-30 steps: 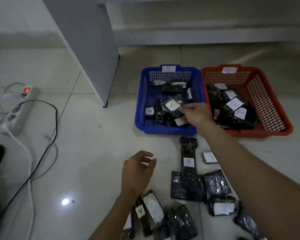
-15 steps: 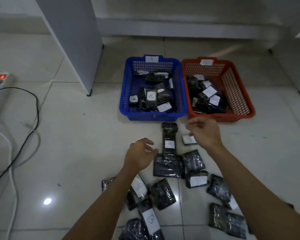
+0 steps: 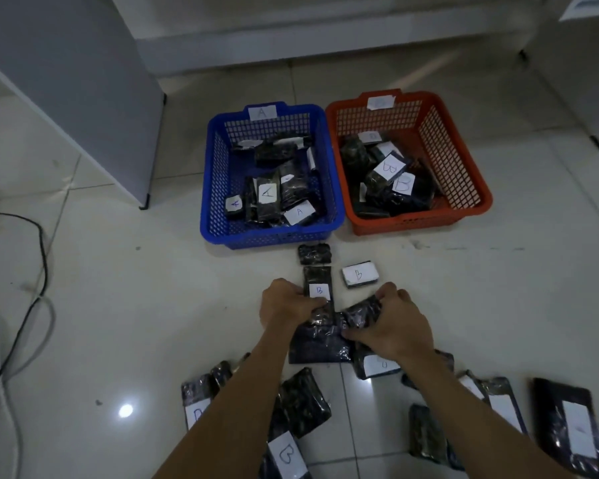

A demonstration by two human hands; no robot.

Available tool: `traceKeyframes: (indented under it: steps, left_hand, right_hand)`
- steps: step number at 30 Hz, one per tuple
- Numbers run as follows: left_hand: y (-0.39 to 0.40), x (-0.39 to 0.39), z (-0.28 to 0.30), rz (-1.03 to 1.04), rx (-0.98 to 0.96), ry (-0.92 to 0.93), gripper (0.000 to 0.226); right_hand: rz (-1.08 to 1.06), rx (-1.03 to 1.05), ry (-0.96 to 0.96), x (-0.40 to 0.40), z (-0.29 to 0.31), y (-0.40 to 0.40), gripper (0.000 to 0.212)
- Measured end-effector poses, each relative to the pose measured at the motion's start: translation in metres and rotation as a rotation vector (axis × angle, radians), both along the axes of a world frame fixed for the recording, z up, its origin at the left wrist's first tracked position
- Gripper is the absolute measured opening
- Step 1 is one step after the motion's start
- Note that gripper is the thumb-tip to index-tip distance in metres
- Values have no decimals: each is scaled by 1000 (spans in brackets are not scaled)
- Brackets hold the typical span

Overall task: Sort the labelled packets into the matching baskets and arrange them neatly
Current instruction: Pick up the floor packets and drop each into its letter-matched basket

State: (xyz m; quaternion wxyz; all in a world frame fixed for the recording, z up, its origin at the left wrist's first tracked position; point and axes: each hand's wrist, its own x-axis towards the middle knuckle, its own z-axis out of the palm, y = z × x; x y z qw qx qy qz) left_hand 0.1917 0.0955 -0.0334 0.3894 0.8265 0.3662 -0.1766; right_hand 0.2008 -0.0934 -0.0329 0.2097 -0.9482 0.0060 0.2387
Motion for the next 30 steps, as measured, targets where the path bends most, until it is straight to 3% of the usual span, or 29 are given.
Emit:
traceKeyframes:
  steps: [4,6,11,14,19,30]
  left_hand:
    - [7,-9,-8,20,-125,-71,24]
    - [12,-16,-5,89,-235,-103,22]
    - [16,-40,31,270,-658,-196,20]
    - [16,-54,51,233,-853,-257,22]
    - [12,-65,65,202,-889,-337,22]
    - [5,-67,71,278,-920,-372,21]
  right_hand:
    - [-55,59,-13,0,-3,4,75]
    - [-171,219,39,2,5,0,70]
    - [-556,1164,463,8,31,-22,35]
    - [-625,1488,664,4,46,-34,46]
    - [-553,1514,683,-1,58,-29,54]
    - [-570,1324,425,-4,57,-14,34]
